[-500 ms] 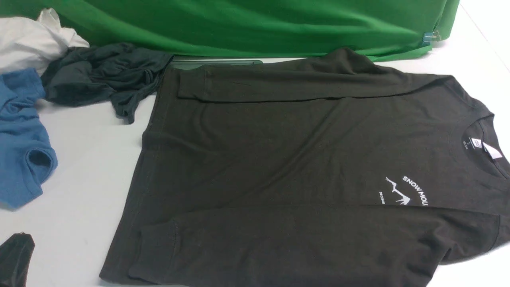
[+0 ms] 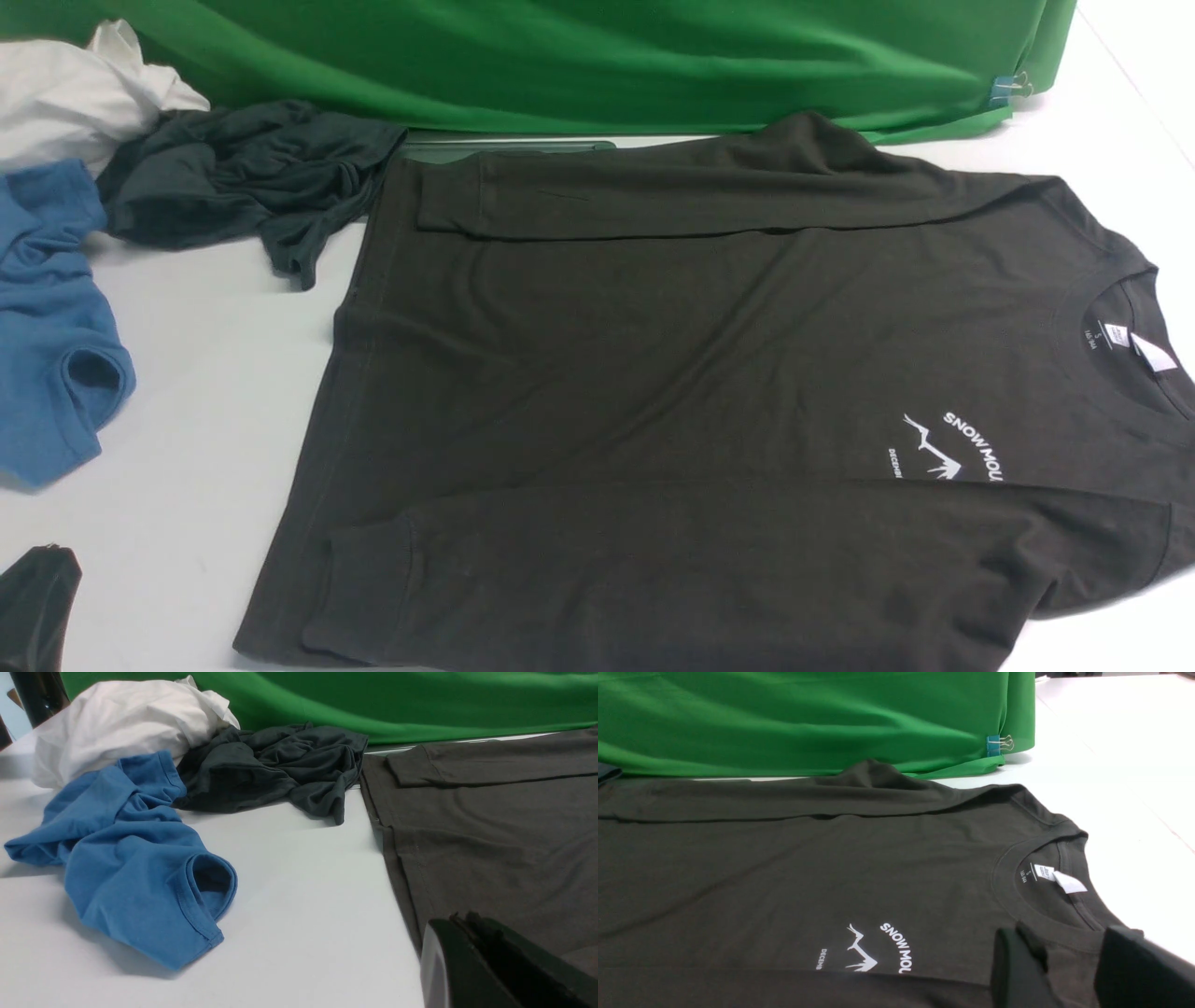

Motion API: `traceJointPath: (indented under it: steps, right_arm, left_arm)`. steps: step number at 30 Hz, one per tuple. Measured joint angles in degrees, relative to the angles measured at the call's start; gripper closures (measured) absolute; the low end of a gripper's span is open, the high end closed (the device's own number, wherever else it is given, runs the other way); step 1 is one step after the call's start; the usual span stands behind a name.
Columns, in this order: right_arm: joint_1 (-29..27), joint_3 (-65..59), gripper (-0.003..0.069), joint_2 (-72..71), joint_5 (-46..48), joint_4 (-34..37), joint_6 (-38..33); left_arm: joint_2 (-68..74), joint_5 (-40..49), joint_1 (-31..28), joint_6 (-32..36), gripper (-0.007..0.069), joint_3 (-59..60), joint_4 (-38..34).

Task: Fold a long-sleeved shirt on a white desktop.
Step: 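Grasp the left edge of the dark T-shirt lying flat on the table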

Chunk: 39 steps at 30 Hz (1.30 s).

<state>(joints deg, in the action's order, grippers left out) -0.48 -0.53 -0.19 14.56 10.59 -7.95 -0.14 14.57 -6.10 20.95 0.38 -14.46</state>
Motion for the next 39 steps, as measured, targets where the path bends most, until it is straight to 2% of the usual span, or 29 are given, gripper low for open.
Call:
traceJointPath:
  steps: [12, 16, 17, 18, 20, 22, 25, 29, 30, 32, 34, 39]
  right_arm:
    - [0.0, 0.0, 0.0419, 0.0, -0.1, 0.0, 0.0]
    - [0.0, 0.0, 0.0419, 0.0, 0.0, 0.0, 0.0]
    - [0.0, 0.0, 0.0419, 0.0, 0.0, 0.0, 0.0]
    - [0.0, 0.0, 0.0419, 0.0, 0.0, 0.0, 0.0]
    - [0.0, 0.0, 0.0419, 0.0, 0.0, 0.0, 0.0]
    - [0.0, 0.0, 0.0419, 0.0, 0.0, 0.0, 0.0]
    - [0.0, 0.0, 0.0419, 0.0, 0.0, 0.0, 0.0]
    - [0.0, 0.0, 0.0419, 0.0, 0.0, 0.0, 0.0]
    - [0.0, 0.0, 0.0419, 0.0, 0.0, 0.0, 0.0]
    - [0.0, 0.0, 0.0419, 0.0, 0.0, 0.0, 0.0]
    - [0.0, 0.0, 0.0419, 0.0, 0.0, 0.0, 0.0]
    - [0.0, 0.0, 0.0419, 0.0, 0.0, 0.0, 0.0]
  left_arm:
    - [0.0, -0.3, 0.0, 0.0, 0.0604, 0.0, 0.0]
    - [0.0, -5.5, 0.0, -1.0, 0.0604, 0.0, -2.6]
    - [0.0, -9.8, 0.0, -4.2, 0.0604, 0.0, -8.9]
    - [0.0, -10.3, 0.0, -4.7, 0.0604, 0.0, -10.8]
    - [0.0, -16.0, 0.0, -14.0, 0.0604, 0.0, -25.0]
    - [0.0, -17.5, 0.0, -17.8, 0.0604, 0.0, -28.1]
    - [0.0, -18.2, 0.0, -19.7, 0.0604, 0.0, -27.2]
    - [0.0, -9.3, 0.0, -18.5, 0.0604, -4.6, -26.5]
    - [0.0, -6.1, 0.0, -15.9, 0.0604, -7.2, -26.4]
    - [2.1, 2.4, 0.0, -4.7, 0.0604, -14.5, -27.1]
    - [6.3, 10.3, 0.0, 3.7, 0.0604, -20.7, -28.5]
    - [22.5, 30.2, 0.0, 11.2, 0.0604, -32.9, -29.7]
